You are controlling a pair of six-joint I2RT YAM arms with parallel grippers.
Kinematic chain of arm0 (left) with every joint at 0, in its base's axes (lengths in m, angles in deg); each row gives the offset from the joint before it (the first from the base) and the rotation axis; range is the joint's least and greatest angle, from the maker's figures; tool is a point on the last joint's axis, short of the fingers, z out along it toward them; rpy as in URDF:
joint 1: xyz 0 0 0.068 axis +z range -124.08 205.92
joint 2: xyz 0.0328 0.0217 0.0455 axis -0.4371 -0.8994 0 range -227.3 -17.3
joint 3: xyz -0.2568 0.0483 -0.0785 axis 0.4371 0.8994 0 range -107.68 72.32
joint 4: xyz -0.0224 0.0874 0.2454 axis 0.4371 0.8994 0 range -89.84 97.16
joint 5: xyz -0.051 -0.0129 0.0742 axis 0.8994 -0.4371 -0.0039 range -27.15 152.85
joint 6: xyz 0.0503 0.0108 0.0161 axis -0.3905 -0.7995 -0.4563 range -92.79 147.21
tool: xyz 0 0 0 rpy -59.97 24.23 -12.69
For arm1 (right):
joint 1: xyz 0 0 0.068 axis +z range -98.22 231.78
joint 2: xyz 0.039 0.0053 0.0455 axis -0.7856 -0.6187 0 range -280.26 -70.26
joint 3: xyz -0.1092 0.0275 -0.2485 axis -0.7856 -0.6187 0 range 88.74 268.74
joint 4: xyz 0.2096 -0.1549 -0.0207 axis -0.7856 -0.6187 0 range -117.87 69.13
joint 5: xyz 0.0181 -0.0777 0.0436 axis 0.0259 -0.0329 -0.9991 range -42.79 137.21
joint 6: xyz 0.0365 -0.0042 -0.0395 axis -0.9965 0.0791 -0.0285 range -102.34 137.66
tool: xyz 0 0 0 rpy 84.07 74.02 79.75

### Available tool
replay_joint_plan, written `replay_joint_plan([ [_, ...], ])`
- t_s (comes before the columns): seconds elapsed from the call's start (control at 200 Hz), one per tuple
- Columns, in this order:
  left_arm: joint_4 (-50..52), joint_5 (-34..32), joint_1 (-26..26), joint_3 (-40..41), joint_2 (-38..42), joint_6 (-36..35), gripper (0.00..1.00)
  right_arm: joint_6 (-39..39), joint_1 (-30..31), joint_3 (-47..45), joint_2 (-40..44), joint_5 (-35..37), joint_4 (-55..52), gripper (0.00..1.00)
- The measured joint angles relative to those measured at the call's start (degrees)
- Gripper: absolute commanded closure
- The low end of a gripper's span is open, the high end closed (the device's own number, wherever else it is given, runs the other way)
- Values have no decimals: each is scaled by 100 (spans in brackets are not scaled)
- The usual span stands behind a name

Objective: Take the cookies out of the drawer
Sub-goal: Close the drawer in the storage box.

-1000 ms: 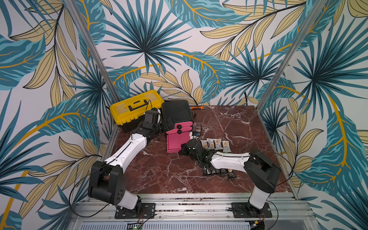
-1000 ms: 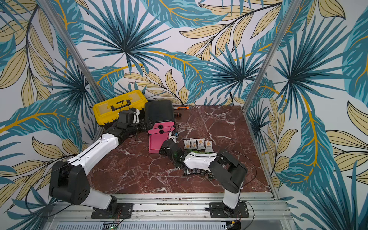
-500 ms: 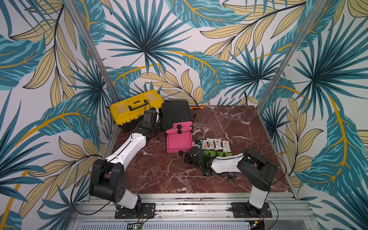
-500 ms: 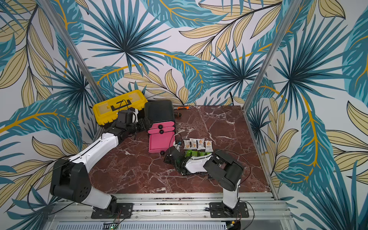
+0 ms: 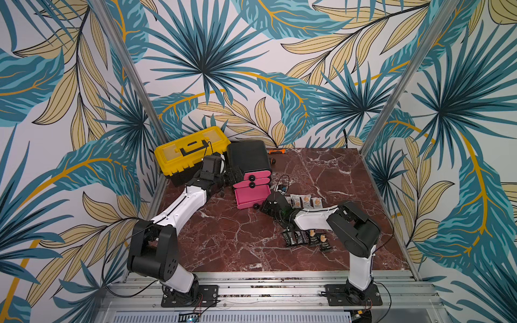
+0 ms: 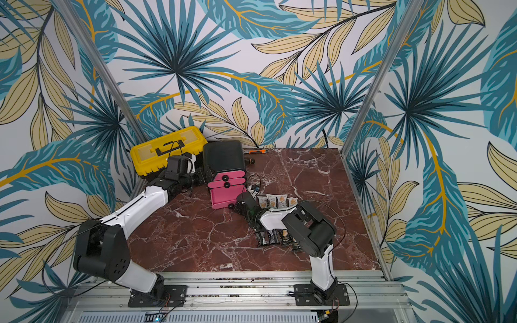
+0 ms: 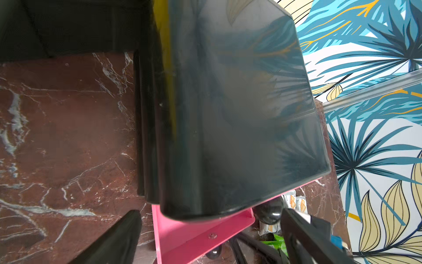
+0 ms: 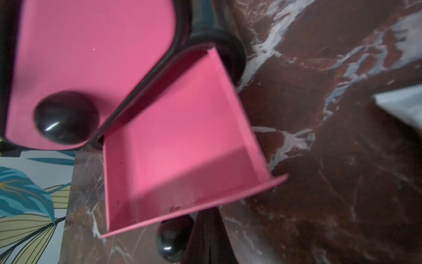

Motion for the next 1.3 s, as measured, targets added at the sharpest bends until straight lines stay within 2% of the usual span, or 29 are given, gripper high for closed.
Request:
replay_joint_plan([
  [0.255, -50, -4, 0, 98, 48, 48, 0, -321, -33, -9, -393, -68, 922, 96],
  [0.461, -155, -2, 0, 101, 37, 105, 0, -809, -33, -63, -417, 190, 1561, 99],
  [0.591, -236, 24, 0, 103, -9, 190, 0, -1115, -33, 57, -741, 282, 2033, 100],
  [0.866, -271, 87, 2, 116, -31, 210, 0, -1456, -33, 315, -1213, 442, 2413, 100],
  [1.297, -306, 197, 2, 116, -31, 212, 0, -1698, -33, 839, -1401, 511, 2597, 100],
])
